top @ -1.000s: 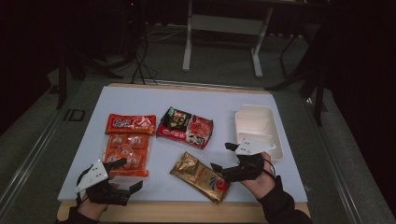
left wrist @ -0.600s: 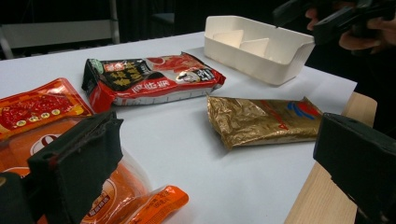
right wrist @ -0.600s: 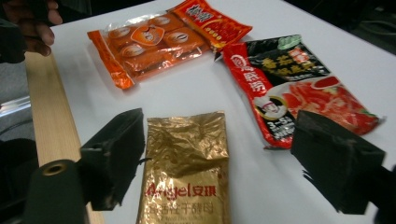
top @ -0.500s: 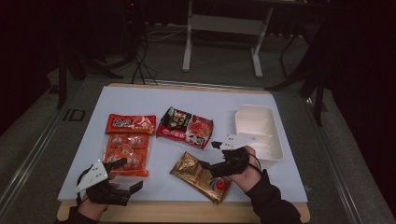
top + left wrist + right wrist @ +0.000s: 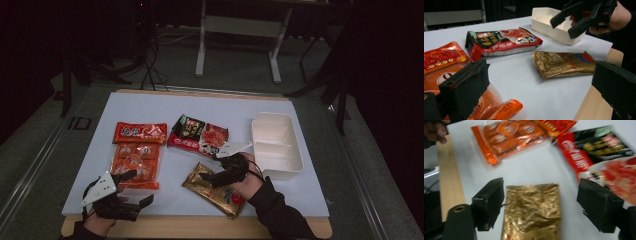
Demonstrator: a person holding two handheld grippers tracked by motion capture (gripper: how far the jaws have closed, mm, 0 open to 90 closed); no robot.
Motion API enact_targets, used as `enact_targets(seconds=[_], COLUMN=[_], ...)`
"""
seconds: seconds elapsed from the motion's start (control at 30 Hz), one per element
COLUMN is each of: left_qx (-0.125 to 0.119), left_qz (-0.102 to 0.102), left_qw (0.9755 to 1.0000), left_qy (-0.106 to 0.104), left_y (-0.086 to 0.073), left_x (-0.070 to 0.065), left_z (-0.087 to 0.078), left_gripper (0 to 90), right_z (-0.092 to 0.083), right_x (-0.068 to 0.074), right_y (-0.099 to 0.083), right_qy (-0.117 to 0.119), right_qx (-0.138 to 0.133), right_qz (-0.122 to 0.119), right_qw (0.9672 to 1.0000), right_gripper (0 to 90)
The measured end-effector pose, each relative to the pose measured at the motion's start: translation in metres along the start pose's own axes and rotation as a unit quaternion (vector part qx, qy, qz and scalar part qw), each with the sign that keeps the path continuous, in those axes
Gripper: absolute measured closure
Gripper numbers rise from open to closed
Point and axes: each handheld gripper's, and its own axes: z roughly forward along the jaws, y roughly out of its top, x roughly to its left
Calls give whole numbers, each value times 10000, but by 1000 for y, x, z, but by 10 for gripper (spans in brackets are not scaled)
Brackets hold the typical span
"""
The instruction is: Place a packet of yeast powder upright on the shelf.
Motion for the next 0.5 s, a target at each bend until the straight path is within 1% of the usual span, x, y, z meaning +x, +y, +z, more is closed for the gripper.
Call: enact_targets(seconds=[0.03,0.07,0.1,0.13,0.17,0.23,0.27,0.3,0.37,0.47,0.5], left_qx=[10,21,21,22,9,19,34,38,27,52,54], left_qz=[1,0,7,8,8,7,9,11,8,26,21], left_qw=[10000,10000,10000,10000,10000,10000,10000,10000,10000,10000,10000], left_qy=[-6,-4,-6,-9,-13,-18,-16,-19,-25,-26,-26], left_y=[0,0,0,0,0,0,0,0,0,-1,-1], left_x=[0,0,0,0,-1,-1,-1,-1,-1,-1,-1], left_z=[0,0,0,0,0,0,0,0,0,0,0], left_gripper=[10,10,10,10,10,10,10,10,10,10,10], right_z=[3,6,9,12,15,21,24,27,33,40,43], right_x=[0,0,0,0,0,-1,-2,-3,-4,-8,-8], right_y=[0,0,0,0,0,-1,-1,-2,-2,-3,-3], right_qy=[22,58,-16,73,48,95,60,93,80,135,111], right_qx=[16,63,72,119,147,247,265,310,383,467,487], right_qz=[-39,-31,-66,-58,-68,-76,-94,-101,-123,-72,-67], right_qw=[10000,10000,10000,9999,9999,9996,9996,9994,9992,9988,9987], right_gripper=[256,255,263,265,267,283,295,306,316,331,331])
